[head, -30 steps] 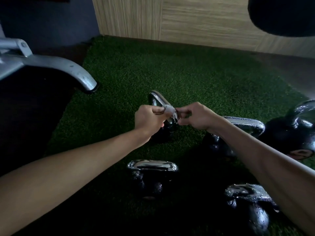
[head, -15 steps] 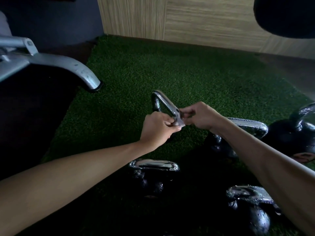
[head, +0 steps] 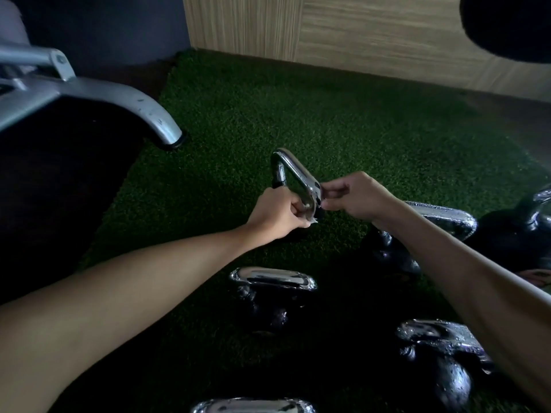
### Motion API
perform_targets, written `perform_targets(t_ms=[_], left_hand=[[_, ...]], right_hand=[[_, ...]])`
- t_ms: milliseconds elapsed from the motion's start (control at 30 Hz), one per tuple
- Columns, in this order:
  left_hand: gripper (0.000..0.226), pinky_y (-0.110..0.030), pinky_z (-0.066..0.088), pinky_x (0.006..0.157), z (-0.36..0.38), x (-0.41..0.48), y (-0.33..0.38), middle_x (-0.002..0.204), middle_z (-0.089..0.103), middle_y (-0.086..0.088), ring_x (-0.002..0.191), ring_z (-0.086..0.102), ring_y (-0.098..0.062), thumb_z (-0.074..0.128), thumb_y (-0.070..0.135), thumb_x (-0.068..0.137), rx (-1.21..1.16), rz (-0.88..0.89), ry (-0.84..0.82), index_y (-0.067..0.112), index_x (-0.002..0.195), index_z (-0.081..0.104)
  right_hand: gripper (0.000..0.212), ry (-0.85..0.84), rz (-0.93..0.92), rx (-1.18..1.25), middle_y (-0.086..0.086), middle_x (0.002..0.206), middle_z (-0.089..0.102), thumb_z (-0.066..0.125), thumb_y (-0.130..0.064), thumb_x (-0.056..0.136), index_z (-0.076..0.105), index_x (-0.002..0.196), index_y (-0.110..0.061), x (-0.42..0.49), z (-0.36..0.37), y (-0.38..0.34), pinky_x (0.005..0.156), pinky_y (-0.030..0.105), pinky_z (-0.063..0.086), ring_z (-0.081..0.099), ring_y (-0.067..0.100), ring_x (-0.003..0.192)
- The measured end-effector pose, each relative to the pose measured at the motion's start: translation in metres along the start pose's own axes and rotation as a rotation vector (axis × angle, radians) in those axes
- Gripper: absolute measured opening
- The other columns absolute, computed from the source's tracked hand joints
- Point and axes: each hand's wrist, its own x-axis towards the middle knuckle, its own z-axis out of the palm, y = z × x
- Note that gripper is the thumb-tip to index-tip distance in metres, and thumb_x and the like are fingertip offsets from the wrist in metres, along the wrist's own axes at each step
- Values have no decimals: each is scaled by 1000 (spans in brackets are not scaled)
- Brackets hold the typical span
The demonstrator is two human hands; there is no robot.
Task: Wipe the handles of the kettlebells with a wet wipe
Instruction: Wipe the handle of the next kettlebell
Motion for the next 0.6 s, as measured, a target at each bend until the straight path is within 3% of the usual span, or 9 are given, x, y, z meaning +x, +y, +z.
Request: perform_targets(t_ms=[100, 233, 333, 400, 500, 600], left_hand=[[31, -18, 55, 73, -21, 3, 0, 75, 70, 16, 73, 67, 5, 94, 31, 68, 10, -14, -15, 23, 95, 80], [33, -21, 58, 72, -57, -3, 9, 78, 74, 14, 73, 69, 6, 93, 35, 64, -68, 42, 167, 28, 89, 72], [41, -14, 52, 67, -79, -8, 30, 84, 76, 14, 77, 69, 7, 92, 40, 69, -98, 151, 235, 25, 93, 63], [42, -15, 51, 63, -87, -7, 44, 86, 76, 13, 75, 69, 6, 88, 44, 72, -23, 235, 251, 26, 93, 56], [47, -13, 47, 59, -95, -1, 56, 90, 76, 11, 76, 70, 1, 88, 46, 72, 94, 323, 263, 28, 97, 53], [65, -30, 56, 69, -92, 3, 55, 113, 74, 10, 94, 73, -11, 90, 37, 68, 234, 317, 209, 28, 120, 52]], right_hand=[[47, -4, -2, 10, -5, 97, 78, 83, -11, 82, 72, 126, -23, -3, 1, -1, 93, 27, 55, 72, 9, 96], [45, 191, -46, 68, -6, 93, 75, 82, -52, 79, 74, 119, -34, -17, 0, -12, 64, 18, 46, 63, 1, 74], [30, 125, -143, 83, -13, 61, 62, 73, -65, 82, 82, 95, -40, -25, -1, -28, 45, 17, 31, 44, -2, 47], [29, 131, -186, 121, -8, 54, 51, 74, -63, 82, 83, 88, -35, -28, -1, -37, 46, 23, 26, 36, 1, 46], [36, 238, -199, 176, 14, 73, 68, 79, -58, 79, 82, 90, -25, -27, -2, -41, 58, 29, 31, 45, 6, 62], [27, 297, -167, 254, 14, 84, 72, 80, -56, 78, 82, 87, -31, -29, -11, -38, 61, 31, 33, 48, 7, 64]])
